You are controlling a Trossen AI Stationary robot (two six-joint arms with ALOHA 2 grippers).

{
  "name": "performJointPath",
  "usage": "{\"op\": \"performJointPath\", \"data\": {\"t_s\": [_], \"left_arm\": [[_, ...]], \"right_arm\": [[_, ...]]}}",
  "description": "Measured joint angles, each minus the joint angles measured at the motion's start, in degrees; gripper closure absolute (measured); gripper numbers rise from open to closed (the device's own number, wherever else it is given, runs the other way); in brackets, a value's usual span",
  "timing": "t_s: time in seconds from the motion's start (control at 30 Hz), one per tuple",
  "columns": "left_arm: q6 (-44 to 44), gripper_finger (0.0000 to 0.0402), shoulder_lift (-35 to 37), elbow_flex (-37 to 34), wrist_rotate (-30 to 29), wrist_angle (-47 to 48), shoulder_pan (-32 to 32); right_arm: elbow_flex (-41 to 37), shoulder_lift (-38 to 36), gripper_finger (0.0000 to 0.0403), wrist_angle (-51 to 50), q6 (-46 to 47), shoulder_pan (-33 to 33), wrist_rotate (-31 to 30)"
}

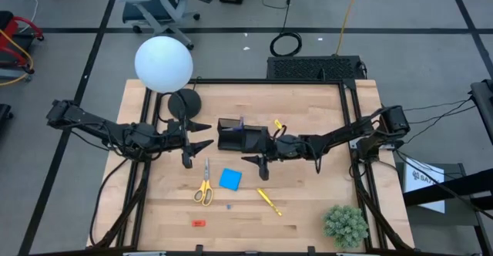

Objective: Pick and place office supplies into organizer
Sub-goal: Put the yellow pen into the black mesh desk organizer

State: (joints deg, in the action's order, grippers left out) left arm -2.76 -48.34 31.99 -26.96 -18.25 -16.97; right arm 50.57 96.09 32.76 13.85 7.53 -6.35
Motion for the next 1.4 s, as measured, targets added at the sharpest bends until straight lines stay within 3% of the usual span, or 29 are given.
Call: {"op": "performJointPath", "data": {"t_s": [0.2,0.33,0.43,0.73,0.93,1.1,1.27,1.4], "left_arm": [[0.0,0.0158,0.0,0.0,0.0,0.0,0.0],[0.0,0.0158,0.0,0.0,0.0,0.0,0.0],[-0.1,0.0158,0.0,0.0,0.0,0.0,0.0],[-0.1,0.0158,0.0,0.0,0.0,0.0,0.0],[-0.1,0.0158,0.0,0.0,0.0,0.0,0.0],[-0.1,0.0158,0.0,0.0,0.0,0.2,0.0],[-0.1,0.0158,0.0,0.0,0.0,0.2,0.0],[-0.1,0.0158,0.0,0.0,0.0,0.2,0.0]], "right_arm": [[9.0,0.0,0.031,-27.6,8.8,2.0,-3.7],[14.4,0.0,0.031,-42.7,15.3,5.0,-10.0],[16.9,0.0,0.031,-47.2,19.6,7.5,-14.5],[19.8,1.0,0.031,-55.5,32.5,12.2,-14.3],[23.1,4.8,0.031,-68.7,42.6,13.0,-7.5],[29.4,8.8,0.031,-77.3,44.2,13.0,-2.0],[34.9,11.8,0.031,-80.4,43.8,13.0,-0.5],[37.9,15.0,0.031,-81.0,43.9,13.0,5.1]]}}
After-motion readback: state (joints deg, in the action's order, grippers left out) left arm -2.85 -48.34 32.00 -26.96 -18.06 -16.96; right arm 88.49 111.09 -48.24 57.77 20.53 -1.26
